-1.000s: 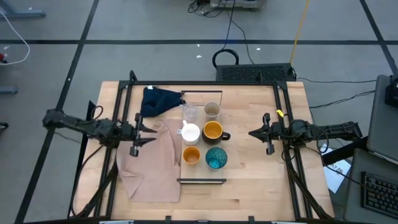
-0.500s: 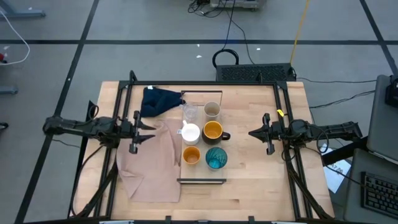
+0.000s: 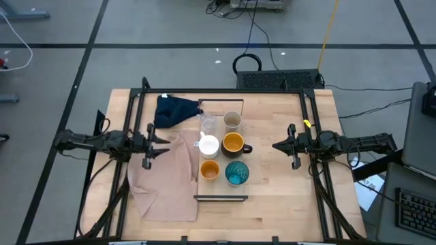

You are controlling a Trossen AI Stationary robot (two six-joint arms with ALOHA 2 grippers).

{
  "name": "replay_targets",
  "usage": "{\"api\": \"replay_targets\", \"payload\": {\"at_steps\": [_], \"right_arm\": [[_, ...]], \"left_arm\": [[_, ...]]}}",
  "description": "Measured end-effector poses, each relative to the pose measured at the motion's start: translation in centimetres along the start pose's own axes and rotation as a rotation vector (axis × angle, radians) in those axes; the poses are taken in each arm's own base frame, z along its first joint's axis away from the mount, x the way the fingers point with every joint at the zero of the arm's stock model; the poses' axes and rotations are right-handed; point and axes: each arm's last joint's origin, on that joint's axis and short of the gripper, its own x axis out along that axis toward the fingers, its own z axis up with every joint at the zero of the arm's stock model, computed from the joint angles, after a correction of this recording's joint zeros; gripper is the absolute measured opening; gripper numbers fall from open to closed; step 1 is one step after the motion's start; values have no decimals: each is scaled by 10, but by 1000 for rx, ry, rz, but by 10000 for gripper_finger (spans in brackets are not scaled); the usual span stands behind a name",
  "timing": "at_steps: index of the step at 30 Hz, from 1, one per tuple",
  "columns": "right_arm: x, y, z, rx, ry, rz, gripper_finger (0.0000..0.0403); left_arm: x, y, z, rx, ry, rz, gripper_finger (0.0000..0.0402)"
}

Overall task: Stack small to large cups/mugs on shelf
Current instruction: Return to Home Position

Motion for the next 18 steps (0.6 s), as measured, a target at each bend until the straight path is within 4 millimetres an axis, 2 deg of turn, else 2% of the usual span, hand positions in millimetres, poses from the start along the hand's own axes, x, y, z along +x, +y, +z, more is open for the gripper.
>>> {"api": "replay_targets", "payload": {"at_steps": [5, 18], "right_arm": [[0, 0, 0, -3, -2, 0, 0], [0, 0, 4, -33, -37, 3, 0]], "left_arm": [[-1, 0, 5, 17, -45, 5, 138], [0, 0, -1, -50, 16, 13, 138]]}}
